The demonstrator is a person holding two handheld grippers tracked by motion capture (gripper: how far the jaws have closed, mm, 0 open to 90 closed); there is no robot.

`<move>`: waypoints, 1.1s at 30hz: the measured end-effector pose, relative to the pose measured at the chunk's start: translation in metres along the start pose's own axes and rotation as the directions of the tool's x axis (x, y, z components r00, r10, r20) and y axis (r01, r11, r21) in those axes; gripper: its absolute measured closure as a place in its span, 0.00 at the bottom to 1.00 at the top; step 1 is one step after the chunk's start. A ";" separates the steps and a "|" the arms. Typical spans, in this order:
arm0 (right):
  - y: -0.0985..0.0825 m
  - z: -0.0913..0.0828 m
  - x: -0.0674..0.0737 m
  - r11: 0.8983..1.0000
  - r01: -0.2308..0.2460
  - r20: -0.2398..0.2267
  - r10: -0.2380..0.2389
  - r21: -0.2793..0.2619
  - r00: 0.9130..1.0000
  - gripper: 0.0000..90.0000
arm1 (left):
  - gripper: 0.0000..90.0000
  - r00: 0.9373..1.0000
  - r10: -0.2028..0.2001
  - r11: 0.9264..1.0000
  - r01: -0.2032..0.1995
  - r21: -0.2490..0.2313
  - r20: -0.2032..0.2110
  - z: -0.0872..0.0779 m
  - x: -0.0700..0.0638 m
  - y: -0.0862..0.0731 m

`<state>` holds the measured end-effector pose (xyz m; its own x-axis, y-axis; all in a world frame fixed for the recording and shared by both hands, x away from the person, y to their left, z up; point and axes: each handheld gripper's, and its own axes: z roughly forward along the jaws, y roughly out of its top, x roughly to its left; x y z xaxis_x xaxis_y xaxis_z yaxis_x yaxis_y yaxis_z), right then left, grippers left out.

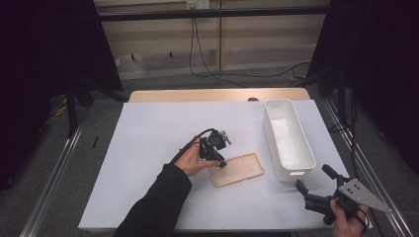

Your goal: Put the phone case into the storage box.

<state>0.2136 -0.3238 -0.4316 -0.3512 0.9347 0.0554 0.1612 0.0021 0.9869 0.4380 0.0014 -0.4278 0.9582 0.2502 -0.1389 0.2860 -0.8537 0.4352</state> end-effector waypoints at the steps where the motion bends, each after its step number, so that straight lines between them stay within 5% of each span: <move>1: 0.000 0.000 0.000 1.000 0.000 0.000 0.000 -0.001 1.000 0.00 | 0.85 1.000 -0.002 1.000 0.002 -0.004 0.005 0.000 0.001 0.000; 16: 0.000 0.000 0.000 1.000 -0.001 0.001 0.001 0.001 1.000 0.00 | 0.93 1.000 0.007 1.000 -0.007 -0.008 -0.014 0.000 0.001 -0.001; 23: 0.000 0.000 0.000 1.000 -0.004 0.002 0.004 0.002 1.000 0.00 | 0.97 0.996 0.046 0.999 -0.046 0.002 -0.072 0.000 -0.004 0.001; 33: 0.000 0.000 0.000 1.000 -0.005 0.002 0.005 0.002 1.000 0.00 | 0.98 0.998 0.038 0.999 -0.039 -0.023 -0.053 -0.001 -0.001 -0.003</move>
<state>0.2137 -0.3241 -0.4318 -0.3480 0.9356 0.0603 0.1647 -0.0023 0.9863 0.4366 0.0038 -0.4280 0.9675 0.2416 -0.0753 0.2486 -0.8521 0.4606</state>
